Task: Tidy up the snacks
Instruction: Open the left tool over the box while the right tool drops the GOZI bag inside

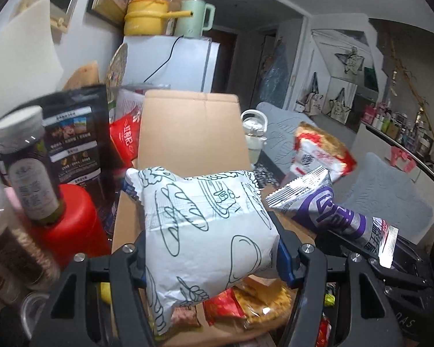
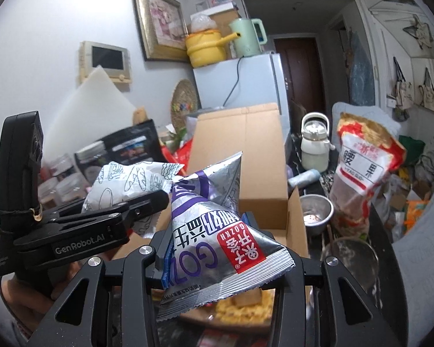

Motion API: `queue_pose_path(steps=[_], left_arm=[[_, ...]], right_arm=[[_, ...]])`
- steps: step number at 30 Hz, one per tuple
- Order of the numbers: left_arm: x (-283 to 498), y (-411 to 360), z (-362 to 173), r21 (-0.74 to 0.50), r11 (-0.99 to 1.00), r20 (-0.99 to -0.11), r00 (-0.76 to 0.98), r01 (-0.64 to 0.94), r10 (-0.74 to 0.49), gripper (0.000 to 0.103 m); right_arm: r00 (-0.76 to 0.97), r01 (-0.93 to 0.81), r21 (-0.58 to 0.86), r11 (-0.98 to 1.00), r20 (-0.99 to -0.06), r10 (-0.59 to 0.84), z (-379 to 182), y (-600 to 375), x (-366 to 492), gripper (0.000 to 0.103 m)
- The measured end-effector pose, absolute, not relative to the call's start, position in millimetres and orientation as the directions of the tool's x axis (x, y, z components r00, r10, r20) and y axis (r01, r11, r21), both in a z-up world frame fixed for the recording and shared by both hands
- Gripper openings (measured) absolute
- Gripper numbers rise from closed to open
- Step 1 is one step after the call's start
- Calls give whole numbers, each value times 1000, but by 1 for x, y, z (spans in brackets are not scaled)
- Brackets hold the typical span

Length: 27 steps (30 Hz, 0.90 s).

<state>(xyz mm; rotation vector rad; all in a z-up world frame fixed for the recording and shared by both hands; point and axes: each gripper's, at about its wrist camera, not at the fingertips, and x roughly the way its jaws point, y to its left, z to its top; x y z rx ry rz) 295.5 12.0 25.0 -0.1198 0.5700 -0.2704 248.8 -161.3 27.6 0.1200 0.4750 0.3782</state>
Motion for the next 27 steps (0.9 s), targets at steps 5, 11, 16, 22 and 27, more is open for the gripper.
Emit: queue_pose_path(steps=[5,11,16,22,27], left_arm=[[326,10,8,-157,971,-561,793,180,-237,63],[350,6,-10,-135,980,-605,771,148,-200,63],[367,3,-26,-112,987,-663,732,114,-159,65],[380,-1,-42,-73,995,-735,671,65,-97,65],[379,0,-50,-34,999,-766,641,40,-51,67]], right_arm=[[794,-332,206,920,-466,391,12,-163,286,40],[755,-345,209,915,-518,403,-7,-160,318,40],[707,-350,215,912,-579,407,-25,-156,336,40],[669,-323,223,920,-633,389,-39,-159,344,41],[647,-297,227,927,-667,371,-46,-161,346,43]])
